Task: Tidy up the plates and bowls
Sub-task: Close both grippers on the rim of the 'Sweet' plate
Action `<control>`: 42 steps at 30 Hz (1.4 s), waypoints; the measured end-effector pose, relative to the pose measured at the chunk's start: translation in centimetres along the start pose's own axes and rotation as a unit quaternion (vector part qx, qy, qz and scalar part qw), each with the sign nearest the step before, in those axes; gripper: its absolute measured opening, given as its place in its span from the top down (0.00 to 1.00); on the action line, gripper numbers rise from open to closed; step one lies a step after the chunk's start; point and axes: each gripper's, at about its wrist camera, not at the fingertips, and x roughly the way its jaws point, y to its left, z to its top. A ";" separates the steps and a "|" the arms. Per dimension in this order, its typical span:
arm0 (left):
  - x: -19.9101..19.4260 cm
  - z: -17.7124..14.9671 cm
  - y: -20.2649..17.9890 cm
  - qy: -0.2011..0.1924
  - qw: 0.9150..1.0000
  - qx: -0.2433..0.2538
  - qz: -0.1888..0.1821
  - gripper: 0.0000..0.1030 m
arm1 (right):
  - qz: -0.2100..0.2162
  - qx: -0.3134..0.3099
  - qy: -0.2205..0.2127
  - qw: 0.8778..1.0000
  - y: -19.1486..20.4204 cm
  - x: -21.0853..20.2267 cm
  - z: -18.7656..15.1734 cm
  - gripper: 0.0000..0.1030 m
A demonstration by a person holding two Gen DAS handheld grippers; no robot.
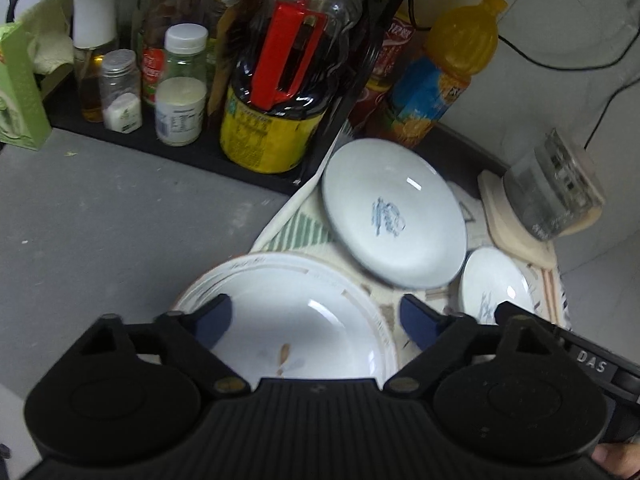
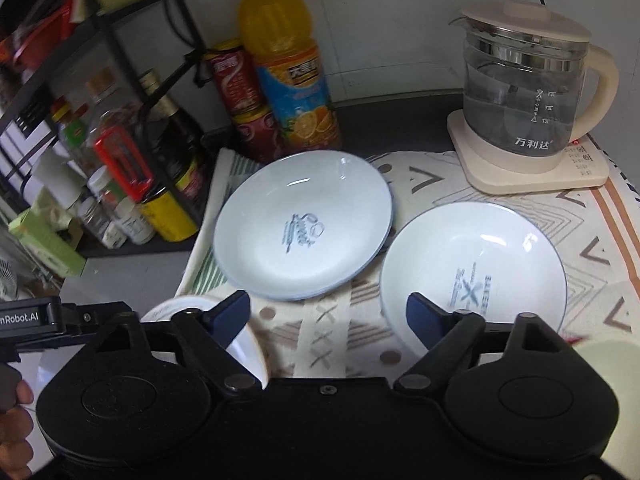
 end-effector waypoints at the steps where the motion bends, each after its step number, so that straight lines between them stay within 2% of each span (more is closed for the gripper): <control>1: 0.4 0.3 0.0 0.001 1.000 -0.006 -0.004 0.24 | 0.001 0.005 0.003 1.000 -0.4 0.4 0.5 0.27; 3: 1.4 0.9 -0.1 0.001 1.000 -0.016 -0.010 0.31 | 0.006 0.020 0.010 1.000 -1.3 1.2 1.4 0.42; 6: 3.1 1.8 0.1 0.005 0.999 -0.042 -0.021 0.44 | 0.026 0.055 0.027 0.998 -2.8 2.5 2.6 0.55; 8: 4.2 2.4 0.2 0.010 0.998 -0.057 -0.031 0.51 | 0.026 0.060 0.030 0.997 -3.3 3.3 3.4 0.57; 16: 8.0 3.8 0.0 0.010 0.995 -0.092 -0.035 0.67 | 0.022 0.084 0.044 0.995 -6.2 7.6 6.0 0.63; 26: 12.4 4.1 0.7 0.022 0.989 -0.146 -0.009 0.75 | 0.005 0.086 0.066 0.994 -7.8 12.6 7.6 0.65; 31: 13.6 4.3 0.6 0.028 0.987 -0.155 -0.009 0.79 | 0.003 0.078 0.083 0.993 -7.6 14.5 7.9 0.67; 34: 14.3 4.4 0.5 0.031 0.987 -0.158 -0.006 0.82 | 0.005 0.078 0.094 0.992 -7.6 15.4 7.8 0.69; 39: 15.3 4.3 0.7 0.040 0.982 -0.182 -0.012 0.85 | 0.011 0.083 0.112 0.990 -7.5 16.7 7.6 0.79; 42: 15.5 4.2 0.6 0.040 0.981 -0.187 -0.015 0.89 | 0.013 0.083 0.109 0.991 -7.4 16.8 7.4 0.80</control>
